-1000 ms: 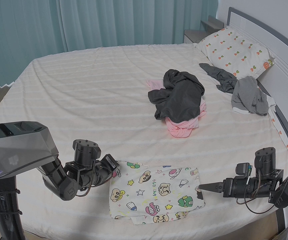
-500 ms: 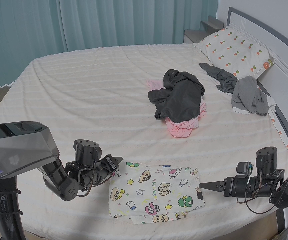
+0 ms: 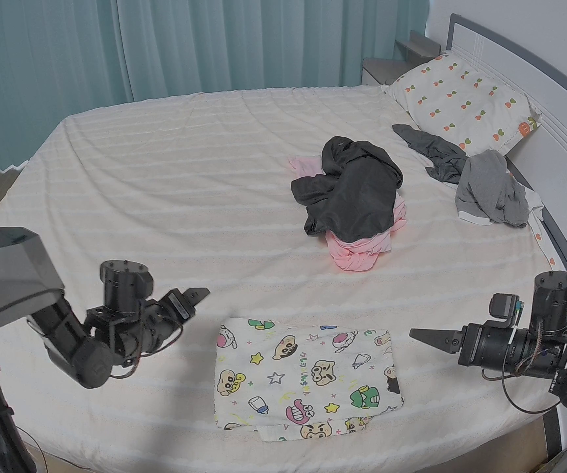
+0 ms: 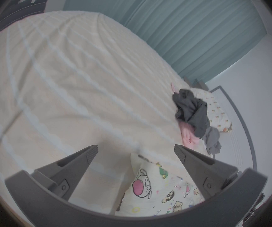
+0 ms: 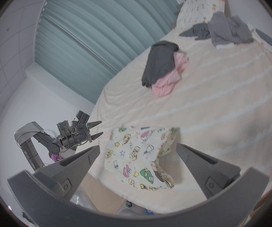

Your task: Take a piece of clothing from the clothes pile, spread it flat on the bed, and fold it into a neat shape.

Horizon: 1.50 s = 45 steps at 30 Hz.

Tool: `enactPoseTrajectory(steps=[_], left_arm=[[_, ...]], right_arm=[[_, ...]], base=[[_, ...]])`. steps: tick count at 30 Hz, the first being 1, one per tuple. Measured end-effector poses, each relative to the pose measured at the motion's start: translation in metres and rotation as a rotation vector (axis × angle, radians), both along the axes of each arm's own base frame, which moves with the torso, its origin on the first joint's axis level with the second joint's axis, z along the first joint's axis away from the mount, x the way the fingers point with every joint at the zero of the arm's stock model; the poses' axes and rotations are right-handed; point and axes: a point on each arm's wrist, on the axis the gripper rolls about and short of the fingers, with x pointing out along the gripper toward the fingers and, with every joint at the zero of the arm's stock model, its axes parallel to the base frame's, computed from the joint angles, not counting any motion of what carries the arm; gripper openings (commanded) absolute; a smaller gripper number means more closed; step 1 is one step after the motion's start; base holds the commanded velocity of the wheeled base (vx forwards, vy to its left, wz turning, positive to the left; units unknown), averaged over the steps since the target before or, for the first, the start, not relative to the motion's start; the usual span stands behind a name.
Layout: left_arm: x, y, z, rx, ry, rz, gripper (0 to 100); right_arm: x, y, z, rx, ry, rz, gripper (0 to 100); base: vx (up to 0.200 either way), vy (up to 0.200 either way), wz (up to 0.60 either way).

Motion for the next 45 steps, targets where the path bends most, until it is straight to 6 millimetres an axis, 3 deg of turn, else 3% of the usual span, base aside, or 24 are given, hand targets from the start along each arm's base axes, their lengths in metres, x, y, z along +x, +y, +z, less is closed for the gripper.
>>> enactPoseTrajectory(steps=[5, 13, 17, 25, 32, 39, 45], left_arm=[[-0.026, 0.011, 0.045, 0.008, -0.111, -0.006, 100], [-0.092, 0.029, 0.112, 0.122, -0.269, -0.004, 100], [-0.131, 0.041, 0.138, 0.176, -0.325, 0.027, 100], [-0.207, 0.076, 0.167, 0.271, -0.405, 0.145, 100], [-0.279, 0.1, 0.168, 0.403, -0.482, 0.264, 100], [-0.347, 0.108, 0.134, 0.576, -0.464, 0.397, 100], [-0.363, 0.107, 0.109, 0.637, -0.477, 0.468, 100]], right_arm=[[-0.015, -0.007, 0.023, -0.008, -0.113, -0.028, 100], [-0.054, -0.025, 0.054, -0.071, -0.295, -0.053, 100], [-0.079, -0.037, 0.063, -0.118, -0.365, -0.076, 100], [-0.134, -0.06, 0.069, -0.224, -0.491, -0.13, 100], [-0.179, -0.072, 0.059, -0.325, -0.616, -0.194, 100], [-0.207, -0.08, 0.03, -0.51, -0.698, -0.366, 100], [-0.215, -0.085, 0.005, -0.619, -0.591, -0.501, 100]], base=[[0.0, 0.0, 0.0], [0.0, 0.0, 0.0], [0.0, 0.0, 0.0], [0.0, 0.0, 0.0], [0.0, 0.0, 0.0], [0.0, 0.0, 0.0], [0.0, 0.0, 0.0]])
